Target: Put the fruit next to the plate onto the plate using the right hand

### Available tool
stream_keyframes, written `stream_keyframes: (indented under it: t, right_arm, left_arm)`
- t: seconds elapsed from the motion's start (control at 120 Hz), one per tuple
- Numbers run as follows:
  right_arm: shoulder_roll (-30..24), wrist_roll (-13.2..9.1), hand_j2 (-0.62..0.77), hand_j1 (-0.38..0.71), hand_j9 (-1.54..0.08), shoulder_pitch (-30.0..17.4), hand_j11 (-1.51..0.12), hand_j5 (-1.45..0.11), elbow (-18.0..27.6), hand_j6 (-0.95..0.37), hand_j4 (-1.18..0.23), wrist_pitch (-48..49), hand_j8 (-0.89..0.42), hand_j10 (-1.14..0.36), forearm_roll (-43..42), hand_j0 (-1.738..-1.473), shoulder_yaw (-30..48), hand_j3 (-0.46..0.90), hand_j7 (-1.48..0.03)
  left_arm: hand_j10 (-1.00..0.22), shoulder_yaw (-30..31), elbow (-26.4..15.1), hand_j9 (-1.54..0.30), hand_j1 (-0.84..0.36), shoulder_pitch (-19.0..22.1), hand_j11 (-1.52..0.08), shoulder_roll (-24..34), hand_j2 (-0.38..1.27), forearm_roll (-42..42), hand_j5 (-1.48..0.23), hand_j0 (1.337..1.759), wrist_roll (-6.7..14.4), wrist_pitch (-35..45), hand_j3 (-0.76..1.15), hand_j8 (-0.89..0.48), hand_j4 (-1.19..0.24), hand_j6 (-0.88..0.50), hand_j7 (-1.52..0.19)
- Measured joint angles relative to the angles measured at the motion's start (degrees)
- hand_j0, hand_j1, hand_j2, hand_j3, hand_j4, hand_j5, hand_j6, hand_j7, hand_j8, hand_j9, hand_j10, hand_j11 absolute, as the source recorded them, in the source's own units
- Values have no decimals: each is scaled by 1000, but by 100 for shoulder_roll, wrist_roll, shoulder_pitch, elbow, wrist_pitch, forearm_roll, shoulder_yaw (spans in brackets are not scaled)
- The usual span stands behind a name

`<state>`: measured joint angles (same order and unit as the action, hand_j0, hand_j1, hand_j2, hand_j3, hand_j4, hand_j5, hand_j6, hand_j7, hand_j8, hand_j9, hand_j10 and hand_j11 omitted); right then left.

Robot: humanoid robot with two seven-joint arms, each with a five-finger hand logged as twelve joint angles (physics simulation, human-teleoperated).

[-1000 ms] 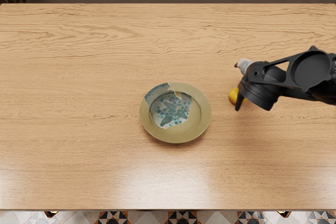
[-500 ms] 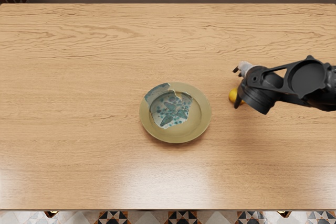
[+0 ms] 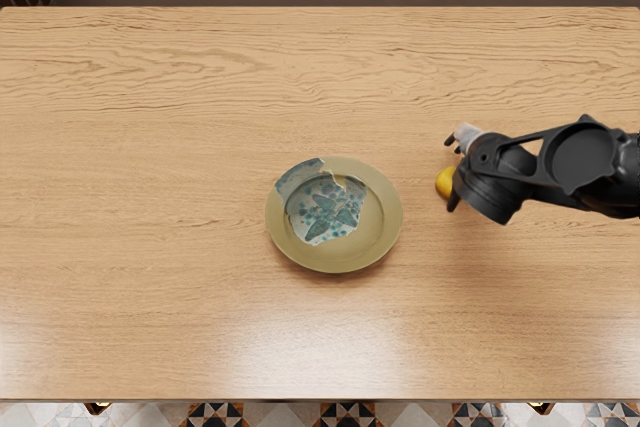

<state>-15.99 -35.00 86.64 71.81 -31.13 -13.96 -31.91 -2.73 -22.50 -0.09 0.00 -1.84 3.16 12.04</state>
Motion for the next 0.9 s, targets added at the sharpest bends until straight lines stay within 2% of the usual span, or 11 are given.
stream_keyframes:
  t: [0.492, 0.9]
  right_arm:
    - [121, 0, -67, 62, -446, 32, -446, -446, 0, -344, -343, 1, -344, -343, 6, -1658, 6, 0, -445]
    - [122, 0, -73, 94, -481, 29, -481, -481, 5, -371, -371, -18, -371, -371, 8, -1658, 0, 0, -481]
  left_arm:
    - [-7, 0, 0, -9, 341, 0, -9, 0, 1, 0, -9, 1658, 0, 0, 0, -7, -7, -7, -9]
    - [-6, 0, 0, -9, 341, 0, -9, 0, 1, 0, -9, 1658, 0, 0, 0, -6, -6, -6, -9]
